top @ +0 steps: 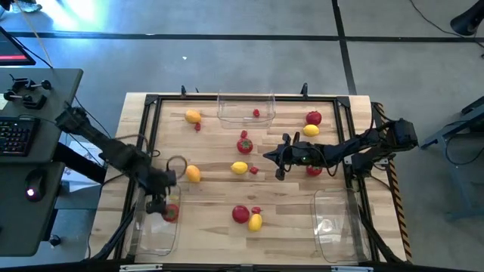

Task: Sort produce into baskets
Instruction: Put the yellow lemon into the bottom right transparent bin

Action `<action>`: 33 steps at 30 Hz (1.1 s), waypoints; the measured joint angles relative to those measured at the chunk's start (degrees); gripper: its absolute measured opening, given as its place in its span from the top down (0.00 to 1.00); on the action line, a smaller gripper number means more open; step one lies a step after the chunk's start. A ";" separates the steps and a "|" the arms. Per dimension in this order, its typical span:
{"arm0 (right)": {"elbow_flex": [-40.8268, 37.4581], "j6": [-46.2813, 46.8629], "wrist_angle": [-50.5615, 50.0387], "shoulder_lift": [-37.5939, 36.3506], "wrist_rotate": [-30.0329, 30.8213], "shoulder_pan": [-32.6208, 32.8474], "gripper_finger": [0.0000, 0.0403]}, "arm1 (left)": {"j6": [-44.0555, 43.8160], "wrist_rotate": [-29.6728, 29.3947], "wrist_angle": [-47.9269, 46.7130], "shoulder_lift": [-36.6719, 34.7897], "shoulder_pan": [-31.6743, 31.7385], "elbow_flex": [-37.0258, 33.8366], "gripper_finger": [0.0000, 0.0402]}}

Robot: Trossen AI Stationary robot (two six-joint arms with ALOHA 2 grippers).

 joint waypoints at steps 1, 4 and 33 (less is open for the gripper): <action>0.00 -0.04 0.00 0.00 0.00 0.00 1.00 | 1.77 -1.33 0.21 -1.16 1.31 0.00 0.01; 0.00 -0.71 0.00 0.00 0.00 -0.13 1.00 | 8.54 -4.51 1.91 -4.01 5.71 0.00 0.01; 0.00 -5.63 4.61 0.02 0.00 -3.38 1.00 | 56.82 -14.42 23.08 3.60 28.96 0.00 0.01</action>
